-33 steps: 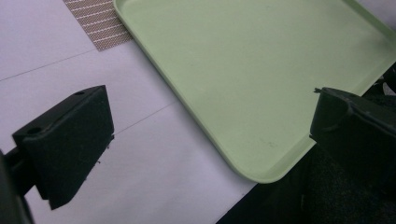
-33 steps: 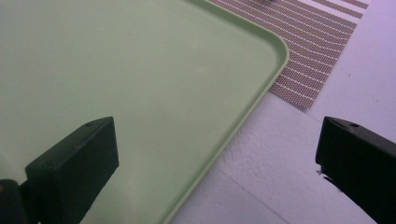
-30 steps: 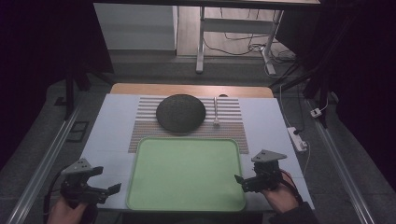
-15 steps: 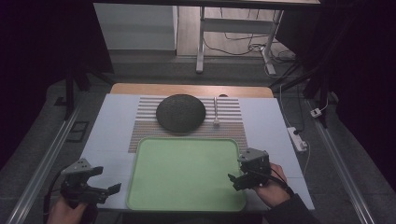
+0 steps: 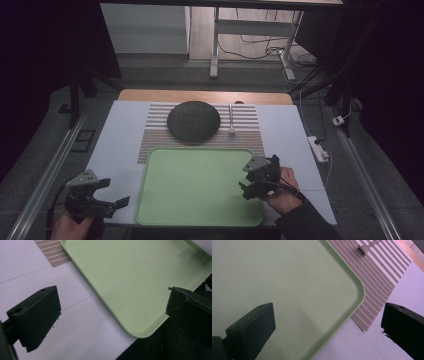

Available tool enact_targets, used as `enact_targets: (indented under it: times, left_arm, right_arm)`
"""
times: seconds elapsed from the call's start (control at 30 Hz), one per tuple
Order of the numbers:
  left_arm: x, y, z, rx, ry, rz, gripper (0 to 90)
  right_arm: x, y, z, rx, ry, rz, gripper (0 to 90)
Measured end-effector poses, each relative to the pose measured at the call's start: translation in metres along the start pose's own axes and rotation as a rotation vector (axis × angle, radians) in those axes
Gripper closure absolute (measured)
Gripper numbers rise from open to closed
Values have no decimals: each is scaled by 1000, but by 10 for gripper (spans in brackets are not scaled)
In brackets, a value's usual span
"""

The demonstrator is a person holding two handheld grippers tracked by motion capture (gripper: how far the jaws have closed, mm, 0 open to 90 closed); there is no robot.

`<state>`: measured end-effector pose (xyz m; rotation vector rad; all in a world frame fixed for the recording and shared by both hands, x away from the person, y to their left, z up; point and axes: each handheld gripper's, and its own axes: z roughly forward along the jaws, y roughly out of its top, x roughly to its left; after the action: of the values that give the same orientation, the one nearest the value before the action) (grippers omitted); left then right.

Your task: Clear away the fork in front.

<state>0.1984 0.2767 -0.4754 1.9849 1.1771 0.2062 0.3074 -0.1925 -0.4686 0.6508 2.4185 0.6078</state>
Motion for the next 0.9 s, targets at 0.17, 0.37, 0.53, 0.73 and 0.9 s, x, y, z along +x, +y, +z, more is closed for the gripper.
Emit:
enact_targets:
  times: [0.17,0.37,0.53,0.73,0.9]
  left_arm:
    - [0,0,0,1,0,0,0]
    - [0,0,0,2,-1,-2,0]
    - [0,0,0,2,-4,-3,0]
    - [1,0,0,4,-4,-4,0]
    - [1,0,1,4,-5,-4,0]
  right_arm:
    - [-1,6,6,11,-21,-33,0]
    - [-7,16,14,17,-74,-78,0]
    - [-11,21,21,28,-98,-103,0]
    - [-19,29,35,46,-145,-147,0]
    - [-24,35,44,57,-163,-179,0]
